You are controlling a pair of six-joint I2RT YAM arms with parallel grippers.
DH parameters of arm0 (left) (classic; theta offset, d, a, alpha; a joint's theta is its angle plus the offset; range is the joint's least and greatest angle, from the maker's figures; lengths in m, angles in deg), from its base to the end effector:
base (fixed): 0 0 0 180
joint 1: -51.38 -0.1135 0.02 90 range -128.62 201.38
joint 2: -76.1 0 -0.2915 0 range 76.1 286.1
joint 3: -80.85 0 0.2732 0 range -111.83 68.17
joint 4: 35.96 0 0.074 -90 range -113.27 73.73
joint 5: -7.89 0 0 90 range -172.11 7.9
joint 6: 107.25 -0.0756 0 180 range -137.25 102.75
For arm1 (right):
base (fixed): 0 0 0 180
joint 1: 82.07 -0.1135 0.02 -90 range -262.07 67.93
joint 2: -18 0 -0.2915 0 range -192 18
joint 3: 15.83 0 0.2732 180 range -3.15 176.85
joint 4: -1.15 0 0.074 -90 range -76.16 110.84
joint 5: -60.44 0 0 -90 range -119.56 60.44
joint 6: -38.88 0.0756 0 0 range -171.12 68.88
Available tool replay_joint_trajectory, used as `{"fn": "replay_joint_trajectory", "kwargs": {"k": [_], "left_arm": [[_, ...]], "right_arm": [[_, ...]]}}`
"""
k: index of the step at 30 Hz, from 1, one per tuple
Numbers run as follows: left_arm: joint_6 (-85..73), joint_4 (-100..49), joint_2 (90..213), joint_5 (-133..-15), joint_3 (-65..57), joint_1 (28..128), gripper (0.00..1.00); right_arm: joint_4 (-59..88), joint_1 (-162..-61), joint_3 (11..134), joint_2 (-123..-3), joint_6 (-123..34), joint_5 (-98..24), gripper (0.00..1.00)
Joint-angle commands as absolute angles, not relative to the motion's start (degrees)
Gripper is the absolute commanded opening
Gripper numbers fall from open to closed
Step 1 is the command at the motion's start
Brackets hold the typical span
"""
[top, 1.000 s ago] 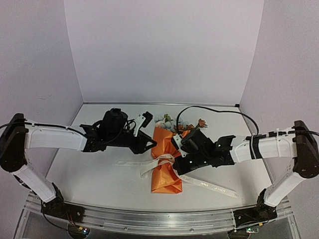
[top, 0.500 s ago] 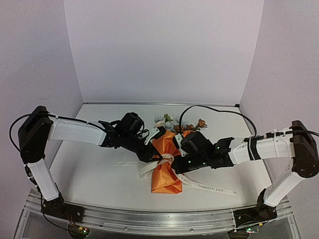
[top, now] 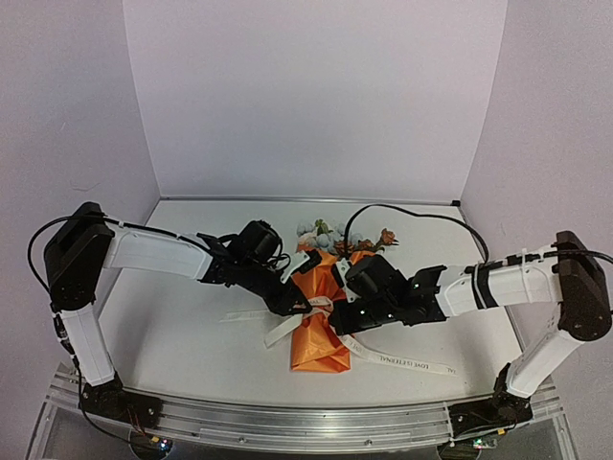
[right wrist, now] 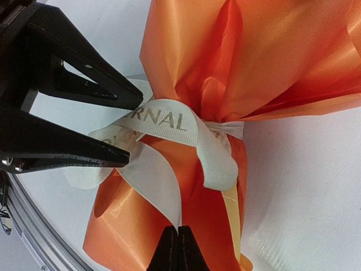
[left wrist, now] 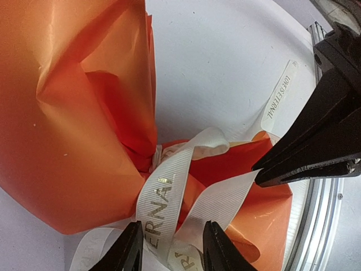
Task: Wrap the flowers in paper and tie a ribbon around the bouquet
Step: Tie the half-tied ribbon around the folded bouquet.
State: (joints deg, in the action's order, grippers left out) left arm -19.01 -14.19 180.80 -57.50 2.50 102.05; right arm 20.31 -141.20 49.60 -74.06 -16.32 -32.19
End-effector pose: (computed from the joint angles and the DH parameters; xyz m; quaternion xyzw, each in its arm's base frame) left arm 0.2508 -0.3557 0.1679 0.4714 0.7850 -0.3257 0.2355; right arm 0.1915 0.3271 0.1752 -0.2036 0.9036 0.2895 0.2412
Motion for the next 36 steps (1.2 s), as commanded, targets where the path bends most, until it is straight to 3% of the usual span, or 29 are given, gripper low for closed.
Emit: {"fn": "replay_joint_trajectory", "kwargs": {"k": [1,13,36], "left_arm": [[-20.3,-14.4,181.8,-57.8,-0.9,101.8,0.31],[-19.9,-15.7,181.0,-56.9,-0.7,101.8,0.01],[-17.8,-21.5,176.0,-54.6,3.9,101.8,0.00]], "right_arm": [[18.7,-141.1,50.8,-74.9,-15.7,-31.6,0.00],[18.0,-141.1,51.3,-75.2,-15.1,-30.1,0.00],[-1.5,-138.6,48.0,-80.8,-7.8,-28.2,0.00]]}}
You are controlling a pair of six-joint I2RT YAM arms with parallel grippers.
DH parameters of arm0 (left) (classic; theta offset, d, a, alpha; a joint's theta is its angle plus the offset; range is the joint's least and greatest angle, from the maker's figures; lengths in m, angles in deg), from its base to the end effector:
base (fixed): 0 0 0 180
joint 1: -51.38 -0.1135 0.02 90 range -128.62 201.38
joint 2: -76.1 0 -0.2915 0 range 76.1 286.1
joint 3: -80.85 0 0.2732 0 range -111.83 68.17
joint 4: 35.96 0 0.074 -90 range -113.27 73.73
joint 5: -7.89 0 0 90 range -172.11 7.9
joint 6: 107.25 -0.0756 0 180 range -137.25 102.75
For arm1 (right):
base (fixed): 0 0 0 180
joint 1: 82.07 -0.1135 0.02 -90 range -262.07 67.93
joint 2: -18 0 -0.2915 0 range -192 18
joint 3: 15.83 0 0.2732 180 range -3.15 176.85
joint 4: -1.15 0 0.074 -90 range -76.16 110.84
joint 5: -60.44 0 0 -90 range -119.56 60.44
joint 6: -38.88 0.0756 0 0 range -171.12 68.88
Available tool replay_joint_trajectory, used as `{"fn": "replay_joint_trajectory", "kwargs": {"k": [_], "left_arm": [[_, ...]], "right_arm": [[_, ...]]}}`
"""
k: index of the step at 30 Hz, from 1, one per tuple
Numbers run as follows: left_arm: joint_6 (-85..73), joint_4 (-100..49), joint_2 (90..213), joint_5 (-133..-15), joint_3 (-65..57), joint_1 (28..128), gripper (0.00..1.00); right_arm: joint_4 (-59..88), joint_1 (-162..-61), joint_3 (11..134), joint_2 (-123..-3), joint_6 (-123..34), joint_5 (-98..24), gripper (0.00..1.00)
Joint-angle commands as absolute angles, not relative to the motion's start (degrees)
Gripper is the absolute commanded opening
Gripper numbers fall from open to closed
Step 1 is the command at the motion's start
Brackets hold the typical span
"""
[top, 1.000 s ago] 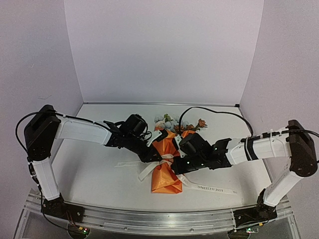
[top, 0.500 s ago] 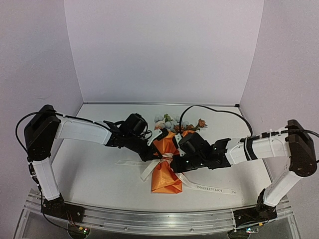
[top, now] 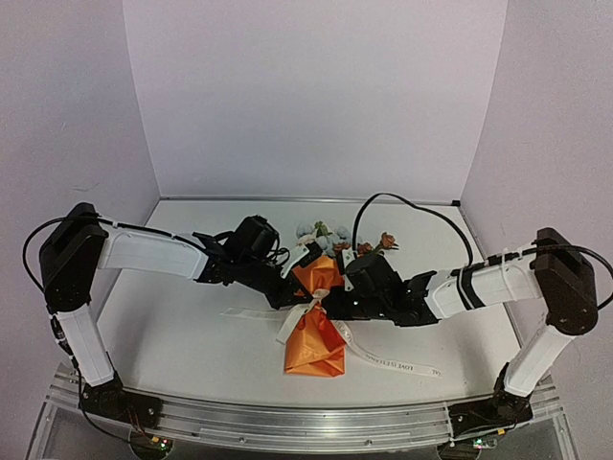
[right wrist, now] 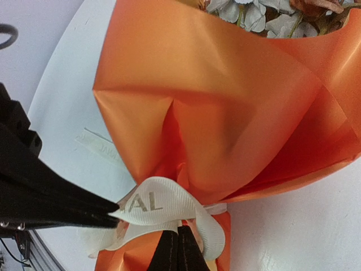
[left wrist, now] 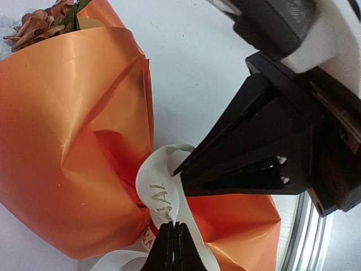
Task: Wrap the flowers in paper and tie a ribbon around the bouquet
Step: Tie the half-tied ribbon around the folded bouquet.
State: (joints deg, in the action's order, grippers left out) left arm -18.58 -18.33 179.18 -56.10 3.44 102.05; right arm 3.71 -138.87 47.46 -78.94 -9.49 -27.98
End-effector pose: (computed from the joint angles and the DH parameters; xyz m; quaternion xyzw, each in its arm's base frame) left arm 0.2504 -0.3579 0.1817 0.4723 0.7649 -0.3489 0.2647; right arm 0.2226 0.3363 0.1631 -0.1115 0.8848 0.3344 0.3048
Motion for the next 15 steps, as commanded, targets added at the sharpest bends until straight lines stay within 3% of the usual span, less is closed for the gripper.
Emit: {"fn": "replay_joint_trajectory", "kwargs": {"k": [1,15], "left_arm": [[-17.8,-21.7,176.0,-54.5,4.0,101.8,0.00],[-17.8,-24.5,174.3,-53.1,5.5,101.8,0.01]], "right_arm": [[-1.7,-138.6,48.0,-81.0,-7.6,-28.3,0.00],[-8.6,-138.2,47.4,-83.4,-5.8,-28.0,0.00]]}}
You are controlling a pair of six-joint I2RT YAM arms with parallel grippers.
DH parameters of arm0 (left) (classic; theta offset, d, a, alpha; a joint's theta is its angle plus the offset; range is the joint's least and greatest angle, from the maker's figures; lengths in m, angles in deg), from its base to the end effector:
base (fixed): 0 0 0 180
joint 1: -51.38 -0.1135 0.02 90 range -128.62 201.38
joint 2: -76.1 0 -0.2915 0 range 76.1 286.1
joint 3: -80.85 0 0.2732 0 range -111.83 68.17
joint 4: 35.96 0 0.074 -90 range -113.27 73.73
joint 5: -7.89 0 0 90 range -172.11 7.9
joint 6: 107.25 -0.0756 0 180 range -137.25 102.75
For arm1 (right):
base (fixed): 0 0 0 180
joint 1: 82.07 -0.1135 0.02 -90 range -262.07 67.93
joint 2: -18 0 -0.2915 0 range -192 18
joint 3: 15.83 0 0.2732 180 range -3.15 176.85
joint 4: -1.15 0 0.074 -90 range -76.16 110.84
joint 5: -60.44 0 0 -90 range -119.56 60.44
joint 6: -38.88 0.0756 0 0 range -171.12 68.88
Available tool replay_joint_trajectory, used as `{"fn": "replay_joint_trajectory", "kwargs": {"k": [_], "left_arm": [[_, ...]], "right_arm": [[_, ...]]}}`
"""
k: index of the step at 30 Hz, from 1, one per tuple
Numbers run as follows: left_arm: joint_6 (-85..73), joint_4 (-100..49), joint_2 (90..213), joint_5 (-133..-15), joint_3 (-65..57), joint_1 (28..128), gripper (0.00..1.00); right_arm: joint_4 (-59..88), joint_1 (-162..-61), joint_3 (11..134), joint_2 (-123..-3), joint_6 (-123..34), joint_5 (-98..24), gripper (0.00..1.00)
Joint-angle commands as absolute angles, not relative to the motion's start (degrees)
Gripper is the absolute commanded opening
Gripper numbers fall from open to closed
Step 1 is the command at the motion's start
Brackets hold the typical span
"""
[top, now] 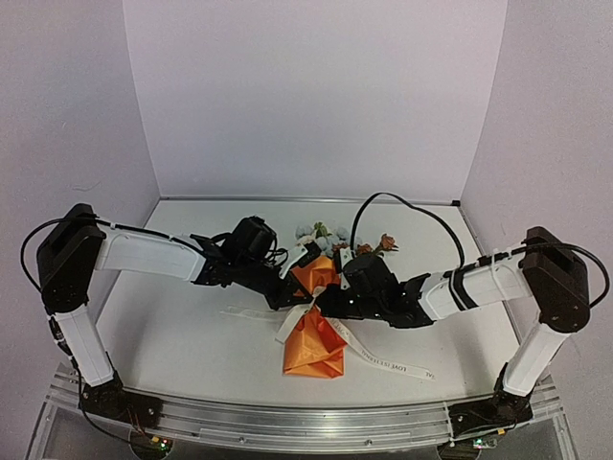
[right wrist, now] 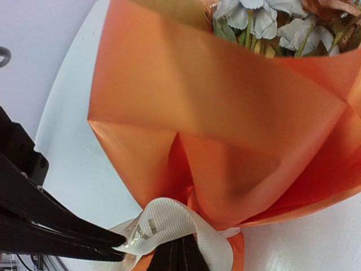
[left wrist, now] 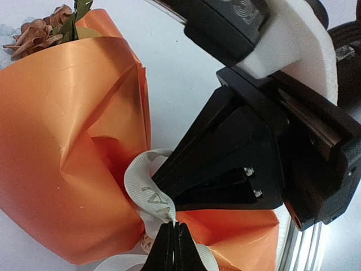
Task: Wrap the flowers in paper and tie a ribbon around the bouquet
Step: Tie the half-tied ribbon around the folded bouquet.
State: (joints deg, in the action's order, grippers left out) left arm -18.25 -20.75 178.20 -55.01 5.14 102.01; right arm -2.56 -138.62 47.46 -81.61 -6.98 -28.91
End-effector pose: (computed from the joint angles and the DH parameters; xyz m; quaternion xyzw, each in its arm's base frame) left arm 0.2471 -0.3554 0.1833 0.4726 0.7564 -0.3612 0.2720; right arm 0.2294 0.3456 0.1585 -0.0921 0.8723 0.3665 0.3102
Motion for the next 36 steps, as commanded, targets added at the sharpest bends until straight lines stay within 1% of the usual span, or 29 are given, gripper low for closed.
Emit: {"fn": "replay_joint_trajectory", "kwargs": {"k": [1,6,10,14,18,23,27,36], "left_arm": [[-17.8,-24.8,174.1,-52.9,5.6,101.8,0.01],[-17.8,-25.3,173.9,-52.0,6.3,101.7,0.02],[-17.8,-24.3,175.0,-50.4,5.9,101.5,0.03],[-17.8,-22.6,176.1,-49.8,5.6,101.3,0.05],[-16.0,-20.1,177.5,-49.5,4.6,101.0,0.10],[-15.5,-19.7,177.6,-48.8,3.9,100.7,0.14],[-15.1,-19.6,177.2,-47.6,3.6,99.9,0.21],[-13.6,-20.5,176.3,-46.1,3.6,98.8,0.26]], "right_arm": [[-10.1,-137.8,47.2,-83.9,-5.5,-28.7,0.00],[-16.9,-136.6,46.1,-86.4,-4.4,-33.1,0.00],[-23.7,-136.0,44.0,-87.9,-4.1,-34.0,0.00],[-28.2,-135.9,42.3,-89.0,-6.2,-33.2,0.00],[-32.5,-135.9,42.2,-90.3,-7.3,-34.0,0.00],[-35.2,-135.9,41.3,-90.4,-10.2,-33.3,0.00],[-37.3,-135.9,40.5,-90.8,-12.3,-33.3,0.00],[-39.8,-136.4,42.2,-93.8,-16.3,-37.4,0.00]]}}
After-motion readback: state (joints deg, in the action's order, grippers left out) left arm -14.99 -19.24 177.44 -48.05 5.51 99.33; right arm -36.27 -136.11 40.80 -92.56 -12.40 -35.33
